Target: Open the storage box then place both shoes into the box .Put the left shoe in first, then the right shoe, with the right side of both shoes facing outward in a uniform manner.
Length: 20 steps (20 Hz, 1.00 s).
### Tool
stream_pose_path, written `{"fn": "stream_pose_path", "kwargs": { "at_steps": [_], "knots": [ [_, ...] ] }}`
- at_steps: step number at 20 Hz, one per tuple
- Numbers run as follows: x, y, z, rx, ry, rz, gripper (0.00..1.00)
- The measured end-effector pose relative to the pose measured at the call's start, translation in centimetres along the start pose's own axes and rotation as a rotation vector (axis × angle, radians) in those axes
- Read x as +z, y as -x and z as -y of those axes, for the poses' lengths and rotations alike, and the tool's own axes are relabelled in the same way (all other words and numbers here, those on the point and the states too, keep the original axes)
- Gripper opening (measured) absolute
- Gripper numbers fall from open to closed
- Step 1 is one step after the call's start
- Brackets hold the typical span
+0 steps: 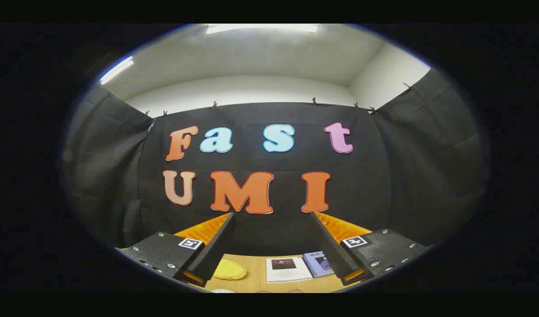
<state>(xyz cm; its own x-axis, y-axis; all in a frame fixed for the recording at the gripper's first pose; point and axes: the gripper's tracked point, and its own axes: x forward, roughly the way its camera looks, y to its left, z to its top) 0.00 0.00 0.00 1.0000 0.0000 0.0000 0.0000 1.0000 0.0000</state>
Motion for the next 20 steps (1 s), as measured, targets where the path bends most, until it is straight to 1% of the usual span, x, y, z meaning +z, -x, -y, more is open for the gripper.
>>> {"fn": "stream_pose_path", "kwargs": {
  "at_steps": [4, 9, 16, 20],
  "knots": [
    [-0.4, 0.0, 0.3, -0.021, 0.000, -0.009, 0.99],
    [-0.8, 0.0, -0.6, 0.001, -0.013, -0.020, 0.99],
    [-0.7, 0.5, -1.1, 0.024, -0.118, -0.060, 0.99],
    [-1.7, 0.8, -2.4, 0.074, -0.178, -0.104, 0.98]
  ]
}}
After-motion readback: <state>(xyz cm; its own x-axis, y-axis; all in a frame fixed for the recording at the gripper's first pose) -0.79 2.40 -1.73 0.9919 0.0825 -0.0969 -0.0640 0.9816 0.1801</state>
